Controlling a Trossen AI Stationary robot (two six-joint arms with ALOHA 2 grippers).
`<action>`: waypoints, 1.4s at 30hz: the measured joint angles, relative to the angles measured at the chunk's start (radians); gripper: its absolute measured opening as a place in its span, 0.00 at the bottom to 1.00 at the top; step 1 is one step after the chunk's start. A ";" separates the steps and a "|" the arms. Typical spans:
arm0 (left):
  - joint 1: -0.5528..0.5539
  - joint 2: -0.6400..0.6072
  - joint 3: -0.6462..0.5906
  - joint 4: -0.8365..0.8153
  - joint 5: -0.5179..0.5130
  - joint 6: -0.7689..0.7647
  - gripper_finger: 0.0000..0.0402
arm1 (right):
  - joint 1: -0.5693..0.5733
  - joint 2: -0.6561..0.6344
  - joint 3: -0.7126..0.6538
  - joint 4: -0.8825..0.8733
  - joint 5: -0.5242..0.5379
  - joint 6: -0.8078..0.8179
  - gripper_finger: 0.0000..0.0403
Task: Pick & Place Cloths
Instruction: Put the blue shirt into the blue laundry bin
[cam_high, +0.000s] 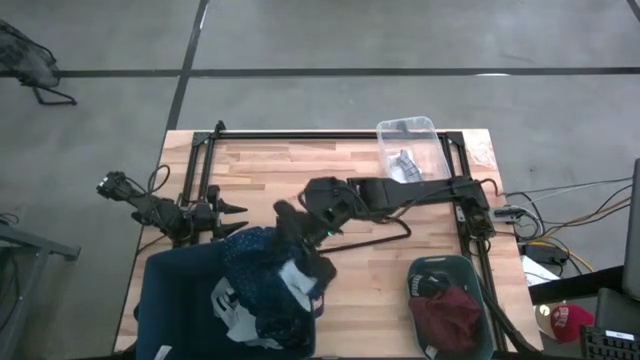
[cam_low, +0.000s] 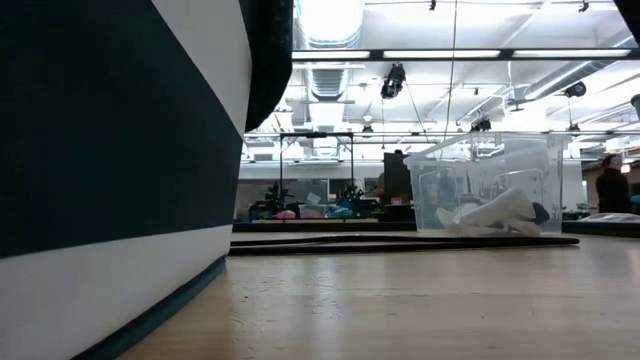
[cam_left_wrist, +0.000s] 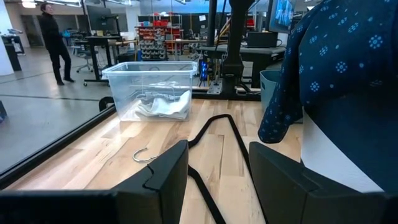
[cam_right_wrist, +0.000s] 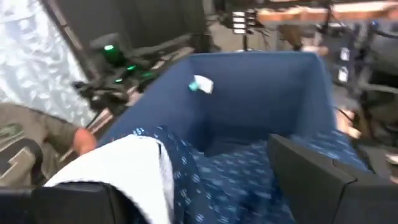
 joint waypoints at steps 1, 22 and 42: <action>0.000 0.000 0.000 0.000 0.000 0.000 0.44 | -0.003 0.006 0.001 -0.003 0.007 0.013 0.73; 0.000 0.000 0.000 0.001 0.003 0.000 0.44 | 0.007 0.010 0.001 -0.629 0.021 -0.068 0.53; 0.000 0.001 0.000 0.001 0.000 0.000 0.44 | 0.006 -0.053 0.150 -0.707 0.020 -0.241 0.50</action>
